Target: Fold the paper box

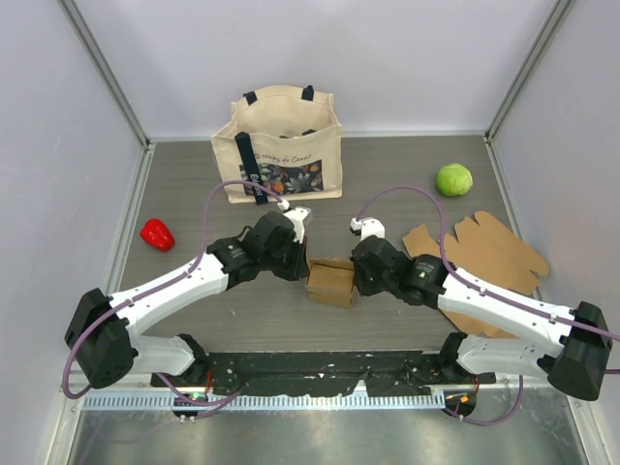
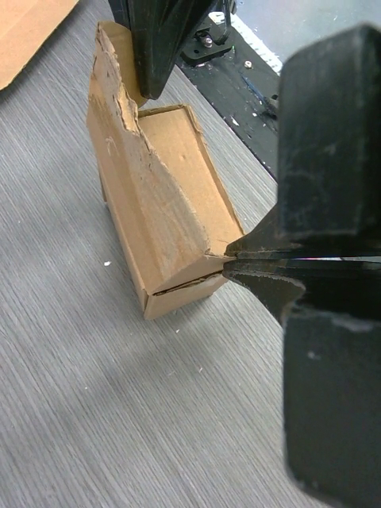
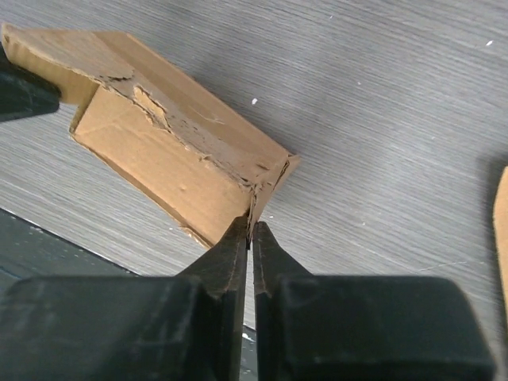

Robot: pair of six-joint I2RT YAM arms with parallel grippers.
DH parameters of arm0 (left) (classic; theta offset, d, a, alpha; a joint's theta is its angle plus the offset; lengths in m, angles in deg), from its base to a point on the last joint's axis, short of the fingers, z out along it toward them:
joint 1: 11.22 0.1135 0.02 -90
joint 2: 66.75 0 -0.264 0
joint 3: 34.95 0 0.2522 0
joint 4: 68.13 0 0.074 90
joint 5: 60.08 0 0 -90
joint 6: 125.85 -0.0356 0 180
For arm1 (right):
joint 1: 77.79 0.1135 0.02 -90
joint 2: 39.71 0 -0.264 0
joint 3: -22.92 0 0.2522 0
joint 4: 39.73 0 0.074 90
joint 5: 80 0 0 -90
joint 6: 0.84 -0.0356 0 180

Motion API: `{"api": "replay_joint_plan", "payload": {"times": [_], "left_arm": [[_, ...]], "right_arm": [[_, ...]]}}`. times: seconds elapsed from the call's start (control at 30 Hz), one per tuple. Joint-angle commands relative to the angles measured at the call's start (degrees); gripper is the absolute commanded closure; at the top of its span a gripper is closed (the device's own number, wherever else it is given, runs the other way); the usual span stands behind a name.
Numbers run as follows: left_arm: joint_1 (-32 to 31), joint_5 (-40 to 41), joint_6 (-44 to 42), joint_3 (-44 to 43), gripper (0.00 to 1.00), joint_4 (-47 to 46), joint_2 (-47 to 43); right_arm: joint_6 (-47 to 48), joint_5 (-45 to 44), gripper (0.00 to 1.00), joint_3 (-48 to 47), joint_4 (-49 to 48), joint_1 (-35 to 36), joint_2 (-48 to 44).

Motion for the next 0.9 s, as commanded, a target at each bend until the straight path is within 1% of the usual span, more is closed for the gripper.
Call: {"api": "replay_joint_plan", "payload": {"times": [0.0, 0.03, 0.07, 0.17, 0.33, 0.67, 0.77, 0.87], "left_arm": [[-0.4, 0.1, 1.1, 0.6, 1.00, -1.6, -0.9], [-0.5, -0.1, 1.1, 0.6, 1.00, -1.7, -1.0], [-0.5, 0.1, 1.2, 0.6, 1.00, -1.7, -1.1], [-1.0, 0.5, 1.5, 0.7, 1.00, -1.6, -1.4], [-1.4, 0.7, 1.7, 0.9, 1.00, -1.6, -1.6], [-2.7, 2.3, 2.7, 2.8, 1.00, -3.0, -3.4], [-3.6, 3.0, 3.5, 3.5, 1.00, -3.6, -3.5], [-4.7, 4.1, 4.2, 4.3, 1.00, -4.2, -3.7]], "right_arm": [[-6.8, 0.2, 0.93, -3.8, -1.6, 0.3, 1.0], [-7.6, -0.5, 0.95, -4.0, -1.4, 0.3, 1.3], [-8.3, -1.0, 0.99, -4.9, -0.9, 0.3, 1.5], [-11.6, -1.2, 0.99, -5.9, 0.2, 0.3, 2.1], [-15.7, 0.7, 0.99, -5.3, -1.4, 0.4, 2.8], [-12.2, -2.3, 0.99, 0.2, -1.6, 0.9, 3.4], [-12.8, -2.3, 0.99, 2.6, -4.7, 1.4, 2.7], [-13.4, -3.6, 0.99, 4.2, -5.8, 2.4, 2.3]]}}
